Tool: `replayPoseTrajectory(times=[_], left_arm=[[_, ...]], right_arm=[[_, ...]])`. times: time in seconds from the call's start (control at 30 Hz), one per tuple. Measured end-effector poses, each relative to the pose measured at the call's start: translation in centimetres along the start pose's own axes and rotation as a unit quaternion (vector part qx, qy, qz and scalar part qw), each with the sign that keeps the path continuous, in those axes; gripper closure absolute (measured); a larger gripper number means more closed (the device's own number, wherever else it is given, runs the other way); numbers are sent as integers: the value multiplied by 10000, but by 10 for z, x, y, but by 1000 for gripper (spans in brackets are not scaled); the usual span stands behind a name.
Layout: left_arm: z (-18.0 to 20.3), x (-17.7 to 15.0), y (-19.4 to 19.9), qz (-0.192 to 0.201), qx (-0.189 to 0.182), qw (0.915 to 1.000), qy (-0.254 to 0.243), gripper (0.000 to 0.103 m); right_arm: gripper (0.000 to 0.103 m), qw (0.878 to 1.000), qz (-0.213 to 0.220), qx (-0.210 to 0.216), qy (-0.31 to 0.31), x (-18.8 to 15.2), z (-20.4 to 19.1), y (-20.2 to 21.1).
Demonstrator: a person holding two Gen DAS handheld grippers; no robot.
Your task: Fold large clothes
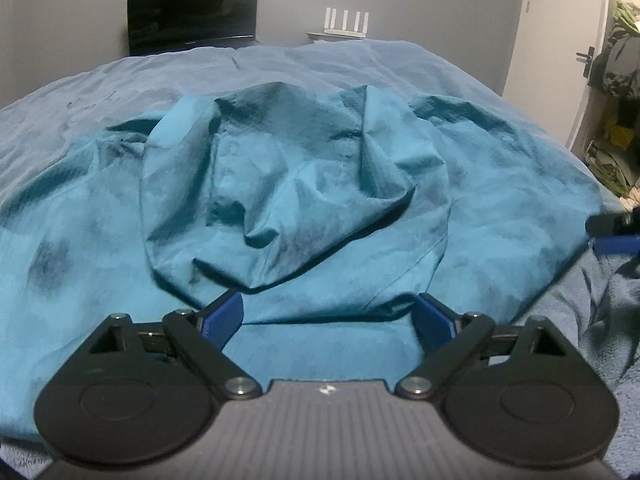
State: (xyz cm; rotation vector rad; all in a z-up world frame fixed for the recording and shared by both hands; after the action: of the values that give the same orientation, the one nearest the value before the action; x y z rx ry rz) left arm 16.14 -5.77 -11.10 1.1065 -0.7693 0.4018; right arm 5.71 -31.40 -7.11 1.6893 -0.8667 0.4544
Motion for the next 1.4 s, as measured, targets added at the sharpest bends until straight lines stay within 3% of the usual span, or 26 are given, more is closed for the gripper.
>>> replayPoseTrajectory(times=[0.17,0.37,0.53,0.7,0.8,0.87,0.93,1.0,1.2,1.3,1.4], left_arm=[[-2,-5,7,60,70,9999,-41,11],[-2,-5,7,49,62,10000,-27,9],[-4,-5,7,36,35,10000,29,7],[-4,-6,6,24,57,10000,18,7],[-2,-3,10,145,48,9999,23,7],[5,4,20,504,-61,9987,-42,7],[15,13,28,828,-114,9964,-158,7],[21,18,25,884,17,9958,-222,7],[27,1,-13,116,189,9994,-281,7],[24,-6,-22,-29,197,9994,-289,7],[27,-11,-27,-66,286,9986,-448,7]], right_arm=[[25,9971,45,399,-640,-14,9,-21],[26,9851,-56,875,-1480,-19,23,-56],[32,9747,460,847,-2017,-10,40,-55],[35,9708,1319,635,-1902,11,48,-37],[35,9620,1277,640,-2328,12,60,-50],[37,9554,1331,695,-2541,11,63,-54],[44,9576,1340,668,-2460,11,62,-54],[48,9596,1330,606,-2404,9,60,-58],[62,9639,1398,588,-2189,18,63,-58],[75,9757,1544,445,-1489,28,46,-48],[81,9822,1828,357,-237,45,1,-25]])
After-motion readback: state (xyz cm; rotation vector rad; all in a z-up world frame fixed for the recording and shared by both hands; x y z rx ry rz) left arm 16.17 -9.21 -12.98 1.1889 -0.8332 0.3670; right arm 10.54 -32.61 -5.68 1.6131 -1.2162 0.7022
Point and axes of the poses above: each gripper's, at about its wrist camera, not at the fingertips, and y roughly against the way its jaws point, z to its right, x to its top, the point moved 7 cm from there along -y, roughly the way its jaws point, and after that the axes turned 12 degrees about y, right-handed, at the moved point
